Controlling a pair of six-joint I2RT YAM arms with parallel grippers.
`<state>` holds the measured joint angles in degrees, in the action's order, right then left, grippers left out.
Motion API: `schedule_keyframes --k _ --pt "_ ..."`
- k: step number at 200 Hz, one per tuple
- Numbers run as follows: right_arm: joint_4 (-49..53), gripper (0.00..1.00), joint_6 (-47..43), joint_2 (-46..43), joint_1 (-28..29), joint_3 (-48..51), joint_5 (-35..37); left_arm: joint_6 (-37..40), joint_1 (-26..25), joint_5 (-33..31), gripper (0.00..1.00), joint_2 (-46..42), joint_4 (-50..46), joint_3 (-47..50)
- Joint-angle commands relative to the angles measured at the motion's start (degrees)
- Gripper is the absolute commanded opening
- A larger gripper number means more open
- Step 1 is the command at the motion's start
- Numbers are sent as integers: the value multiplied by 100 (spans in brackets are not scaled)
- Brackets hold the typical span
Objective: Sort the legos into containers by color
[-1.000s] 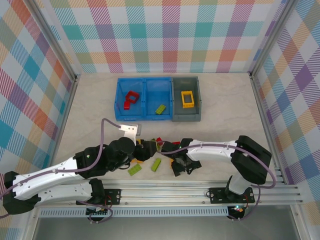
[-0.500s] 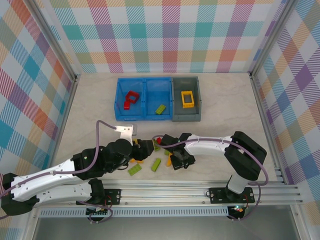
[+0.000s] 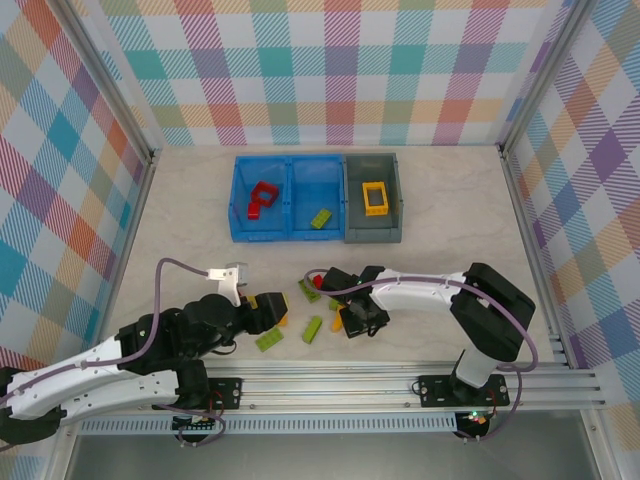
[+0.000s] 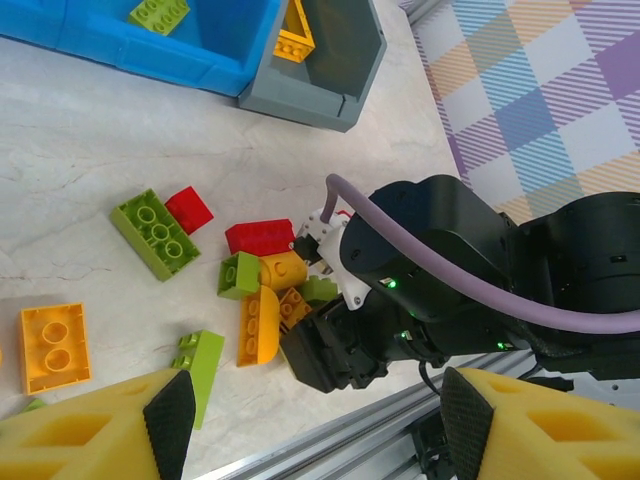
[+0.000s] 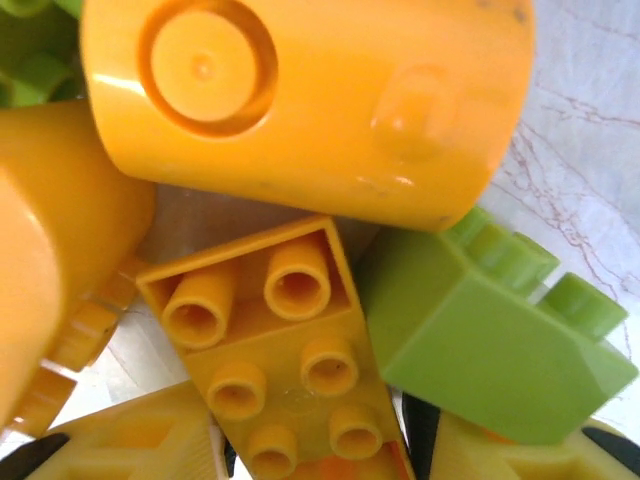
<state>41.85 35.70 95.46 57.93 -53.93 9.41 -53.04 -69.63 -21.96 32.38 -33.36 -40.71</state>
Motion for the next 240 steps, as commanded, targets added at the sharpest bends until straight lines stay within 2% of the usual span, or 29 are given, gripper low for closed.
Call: schedule_keyframes --k 1,45,82,101,118,134,159,182,208,240 --pt "-291 43 -12 123 -49 -43 27 -110 -68 3 68 12 -118 97" --pt "-175 33 172 -306 -36 115 -46 -111 -68 7 68 108 -48 138" --pt "287 32 368 -1113 47 117 -167 -2 -68 -27 69 329 196 28" --pt "834 32 429 -1638 -6 -197 79 155 -66 -70 69 577 413 -142" --pt "1212 33 246 -1940 -339 -632 288 369 -66 -127 69 932 623 -392" --pt "1175 33 -82 -2002 -959 -1012 220 598 -61 -234 70 1323 799 -658" --pt "808 33 -590 -1441 -1929 -1662 -65 811 -67 -555 70 1942 861 -1133" --pt "393 33 -832 -479 -2631 -2272 -462 913 -59 -830 69 2467 795 -1601" --pt "298 32 -1118 636 -3021 -3173 -614 939 -53 -956 69 2920 612 -1959" --pt "508 32 -1363 1682 -3215 -4235 -656 872 -58 -860 69 3122 703 -1961"
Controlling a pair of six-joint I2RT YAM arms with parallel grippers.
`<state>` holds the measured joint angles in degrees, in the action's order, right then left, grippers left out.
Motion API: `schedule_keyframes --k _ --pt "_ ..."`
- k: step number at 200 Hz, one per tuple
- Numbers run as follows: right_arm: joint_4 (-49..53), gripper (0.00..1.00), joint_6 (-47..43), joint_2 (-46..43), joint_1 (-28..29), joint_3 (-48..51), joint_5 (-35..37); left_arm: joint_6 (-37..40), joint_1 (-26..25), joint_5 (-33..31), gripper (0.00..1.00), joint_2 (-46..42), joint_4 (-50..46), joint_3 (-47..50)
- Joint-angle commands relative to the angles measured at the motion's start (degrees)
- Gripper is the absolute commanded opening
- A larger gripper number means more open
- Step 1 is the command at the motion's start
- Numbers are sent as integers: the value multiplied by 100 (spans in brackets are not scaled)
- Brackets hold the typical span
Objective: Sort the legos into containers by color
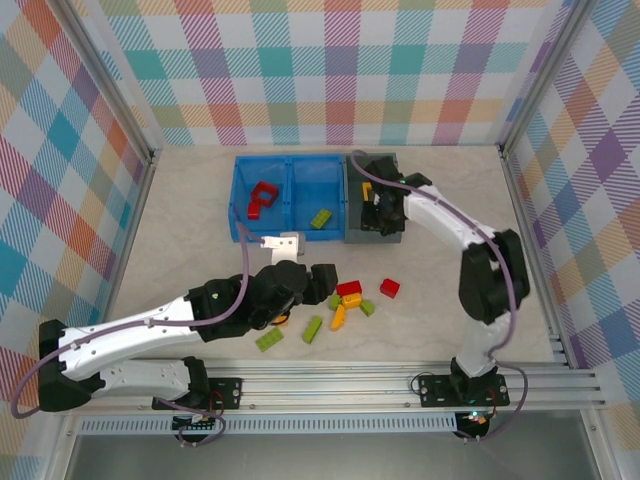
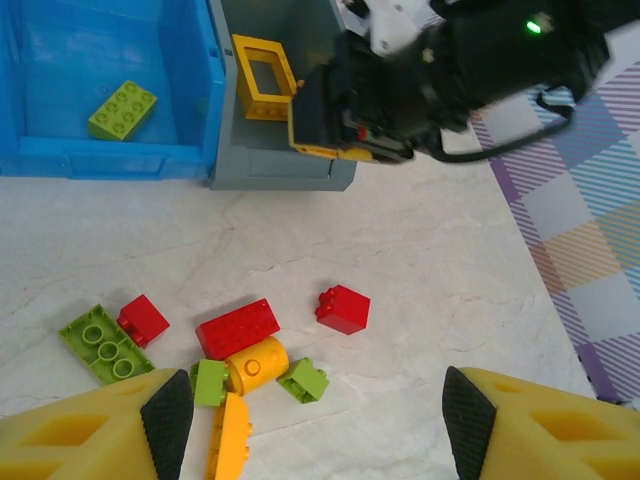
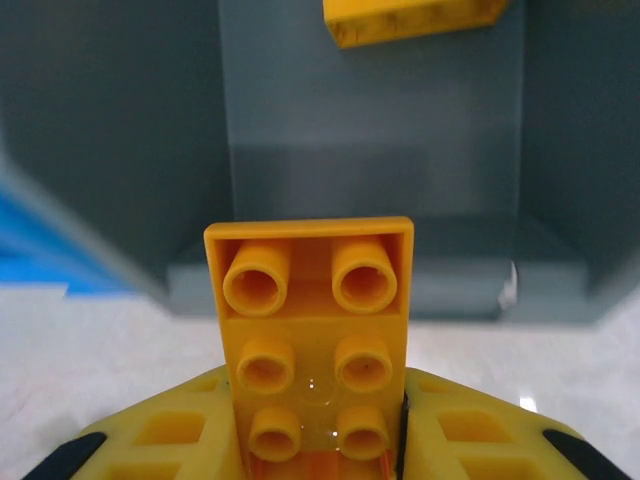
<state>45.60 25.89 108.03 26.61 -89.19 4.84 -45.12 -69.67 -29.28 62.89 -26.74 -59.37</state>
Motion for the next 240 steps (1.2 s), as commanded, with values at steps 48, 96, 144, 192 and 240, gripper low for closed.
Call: schedule_keyframes --k 48,96,144,192,240 --pt "377 34 -471 1335 -290 -1411 -514 40 -53 -162 69 28 -30 -48" --pt "403 55 -475 1149 -288 -1357 -373 37 -48 -239 69 7 -182 -87" --pt "489 55 -574 181 -159 -1417 -146 -169 -37 -518 68 17 -938 -334" --pt "-272 53 -685 -2065 624 184 205 -472 867 381 68 89 -2154 -429" --pt "-1802 55 -456 -4513 2521 3251 -171 -1181 1467 1193 66 186 -1922 278"
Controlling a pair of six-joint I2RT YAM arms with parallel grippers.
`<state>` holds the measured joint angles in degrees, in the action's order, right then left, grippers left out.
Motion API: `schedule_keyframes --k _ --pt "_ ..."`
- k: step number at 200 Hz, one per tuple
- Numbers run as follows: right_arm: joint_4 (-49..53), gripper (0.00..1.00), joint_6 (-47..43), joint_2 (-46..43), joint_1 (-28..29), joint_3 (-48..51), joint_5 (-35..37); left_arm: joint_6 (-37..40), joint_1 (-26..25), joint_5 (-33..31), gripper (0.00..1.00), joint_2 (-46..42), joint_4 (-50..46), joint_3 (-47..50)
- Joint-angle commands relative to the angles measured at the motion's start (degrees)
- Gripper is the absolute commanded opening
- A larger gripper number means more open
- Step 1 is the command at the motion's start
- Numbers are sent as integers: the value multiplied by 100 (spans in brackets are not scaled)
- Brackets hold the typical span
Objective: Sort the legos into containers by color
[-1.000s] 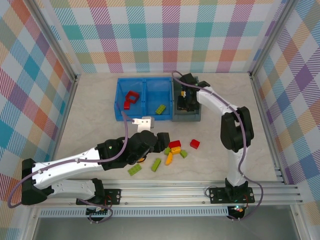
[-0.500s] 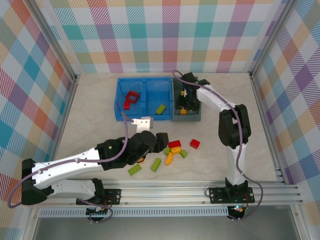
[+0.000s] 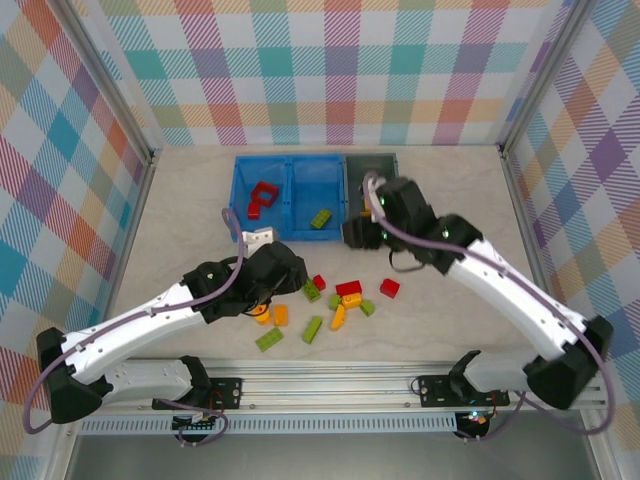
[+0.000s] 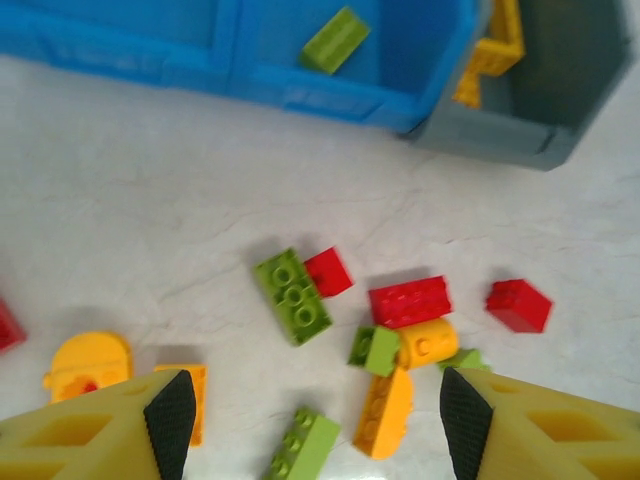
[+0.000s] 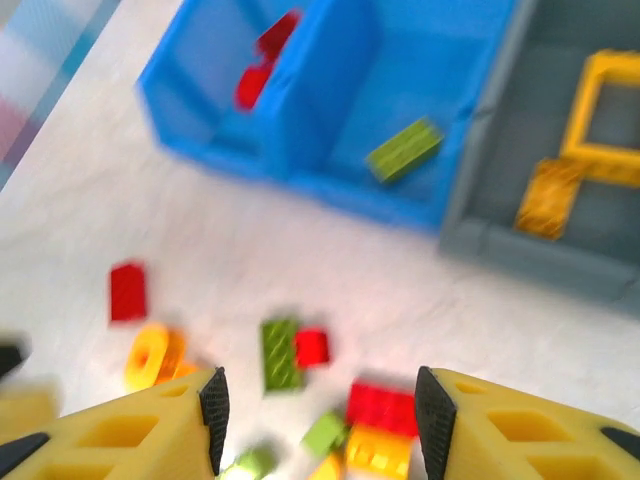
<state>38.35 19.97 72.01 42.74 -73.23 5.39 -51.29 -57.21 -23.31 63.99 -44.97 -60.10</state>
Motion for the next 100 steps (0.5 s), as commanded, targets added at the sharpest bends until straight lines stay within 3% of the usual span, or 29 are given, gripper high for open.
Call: schedule_keyframes --k 1,27,48,71,100 --pt "-1098 55 142 -940 953 1703 -224 -579 225 607 66 82 -108 358" --pt "-1154 60 484 -1362 1970 2457 -262 -804 225 840 63 -53 -560 743" --pt "-1161 61 713 -1393 2673 2692 -54 -572 179 1503 61 -203 -690 1375" --pt "-1120 61 887 -1289 3059 2715 158 -391 -112 1828 64 -102 -945 1764" --pt "-1269 63 1041 -1198 3137 2703 113 -77 -284 1829 68 97 -814 1919"
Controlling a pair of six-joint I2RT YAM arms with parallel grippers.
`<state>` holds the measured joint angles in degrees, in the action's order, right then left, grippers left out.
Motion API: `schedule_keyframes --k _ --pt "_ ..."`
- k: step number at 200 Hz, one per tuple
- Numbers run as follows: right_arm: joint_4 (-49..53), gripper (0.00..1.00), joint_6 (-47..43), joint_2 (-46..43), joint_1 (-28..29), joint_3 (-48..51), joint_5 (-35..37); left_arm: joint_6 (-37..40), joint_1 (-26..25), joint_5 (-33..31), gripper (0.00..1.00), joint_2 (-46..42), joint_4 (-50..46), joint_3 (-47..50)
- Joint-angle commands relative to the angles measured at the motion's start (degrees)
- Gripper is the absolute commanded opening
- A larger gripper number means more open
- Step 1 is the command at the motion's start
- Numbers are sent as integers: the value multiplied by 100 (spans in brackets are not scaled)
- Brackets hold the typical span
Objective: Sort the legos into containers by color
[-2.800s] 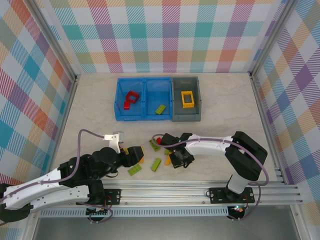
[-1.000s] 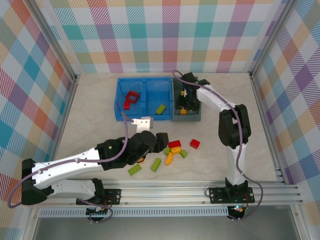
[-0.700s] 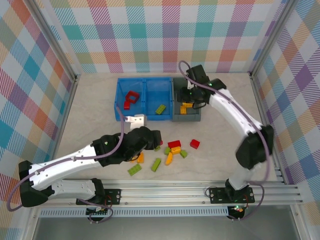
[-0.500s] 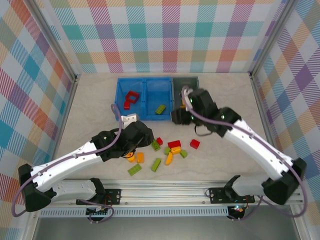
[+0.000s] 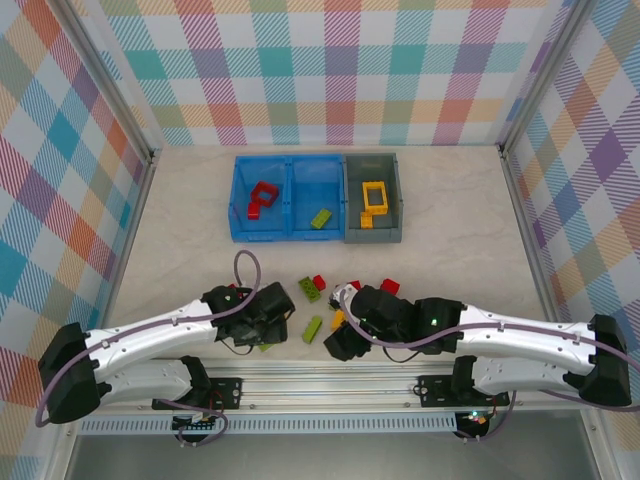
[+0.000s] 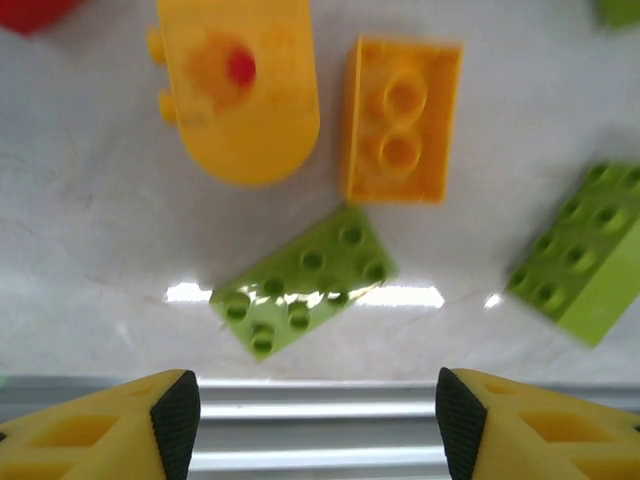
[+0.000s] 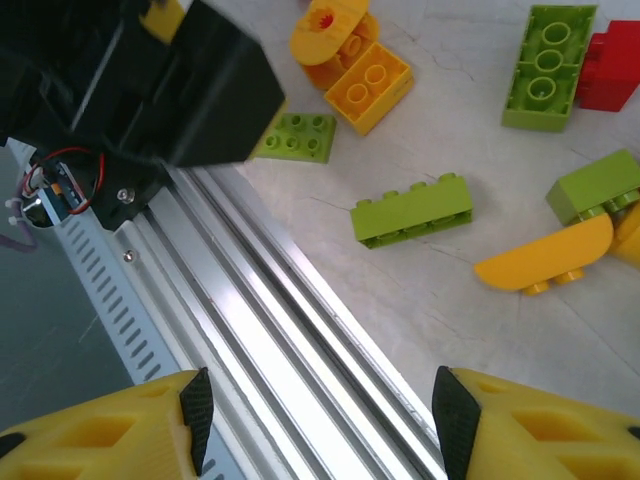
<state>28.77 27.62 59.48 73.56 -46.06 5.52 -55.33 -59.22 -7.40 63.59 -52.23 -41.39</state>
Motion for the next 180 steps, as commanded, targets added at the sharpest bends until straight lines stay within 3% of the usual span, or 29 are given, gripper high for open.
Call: schedule_keyframes --k 1,50,83,129,180 --pt "-316 63 282 54 63 -15 99 346 -86 229 68 149 -83 45" --pt "-330 63 536 -11 122 43 271 1655 -46 358 72 1272 82 -392" --pt "-259 64 621 -159 134 61 313 2251 265 359 74 1633 66 -513" --pt "-264 66 745 -511 163 228 183 2508 537 558 74 1897 258 -386" --pt "-149 66 941 -895 162 383 382 2499 725 702 62 2186 565 -196"
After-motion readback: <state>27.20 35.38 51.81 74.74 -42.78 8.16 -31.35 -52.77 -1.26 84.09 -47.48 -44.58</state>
